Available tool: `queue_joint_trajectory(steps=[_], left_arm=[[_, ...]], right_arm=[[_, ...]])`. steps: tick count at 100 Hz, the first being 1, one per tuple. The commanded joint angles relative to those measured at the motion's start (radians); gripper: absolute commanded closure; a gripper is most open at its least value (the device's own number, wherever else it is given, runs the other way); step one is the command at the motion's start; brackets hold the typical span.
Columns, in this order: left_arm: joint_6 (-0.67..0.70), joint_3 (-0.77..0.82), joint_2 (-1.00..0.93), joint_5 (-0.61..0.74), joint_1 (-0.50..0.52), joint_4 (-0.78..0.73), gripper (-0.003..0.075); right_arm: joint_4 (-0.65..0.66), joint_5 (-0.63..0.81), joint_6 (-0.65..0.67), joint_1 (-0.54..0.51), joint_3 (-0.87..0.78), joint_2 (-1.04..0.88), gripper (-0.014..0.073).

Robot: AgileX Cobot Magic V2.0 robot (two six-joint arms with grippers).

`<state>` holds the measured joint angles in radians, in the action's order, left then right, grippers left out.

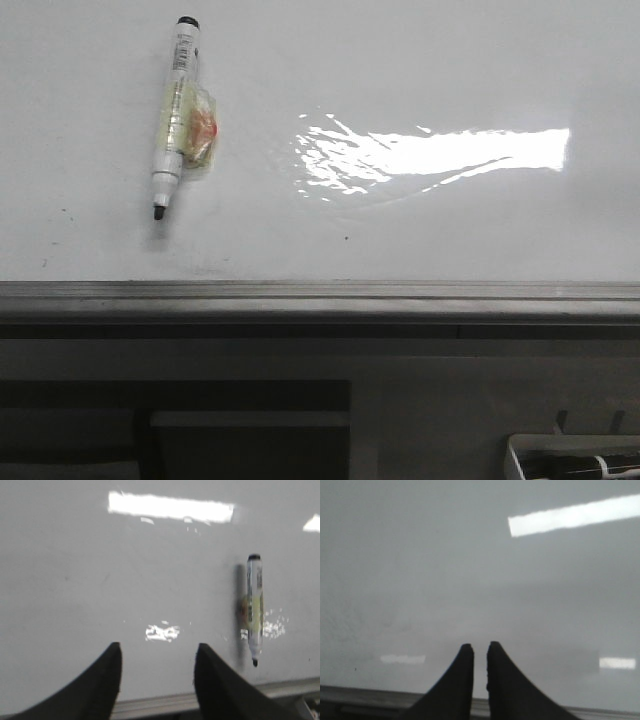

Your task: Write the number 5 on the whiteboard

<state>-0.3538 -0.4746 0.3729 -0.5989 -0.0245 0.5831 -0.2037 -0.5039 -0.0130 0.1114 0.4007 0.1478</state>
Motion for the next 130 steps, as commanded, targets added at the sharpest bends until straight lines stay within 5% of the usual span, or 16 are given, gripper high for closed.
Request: queue_joint_trajectory(steps=[1,18,70,115,122,130], left_arm=[[-0.049,-0.073,0.126,-0.026,-0.027,0.037,0.0244],[-0.158,-0.092,0.291,0.026,-0.148,0.204,0.0386],[-0.182,-0.100,0.644,0.478,-0.605,0.325,0.0405],[-0.182,-0.174,0.847,0.591,-0.644,0.341,0.0414],[-0.182,-0.174,0.860,0.591,-0.644,0.344,0.0465],[-0.182,-0.174,0.864,0.587,-0.644,0.344,0.0608]], right_arm=[[0.009,0.003,-0.018,0.009,0.061,0.057,0.0412],[-0.024,0.005,-0.020,0.015,0.065,0.091,0.0192],[-0.061,0.003,-0.020,0.015,0.065,0.091,0.0186],[-0.061,0.011,-0.024,0.015,0.065,0.091,0.0186],[-0.069,0.013,-0.057,0.015,0.065,0.091,0.0186],[-0.082,0.013,-0.087,0.015,0.065,0.091,0.0186]])
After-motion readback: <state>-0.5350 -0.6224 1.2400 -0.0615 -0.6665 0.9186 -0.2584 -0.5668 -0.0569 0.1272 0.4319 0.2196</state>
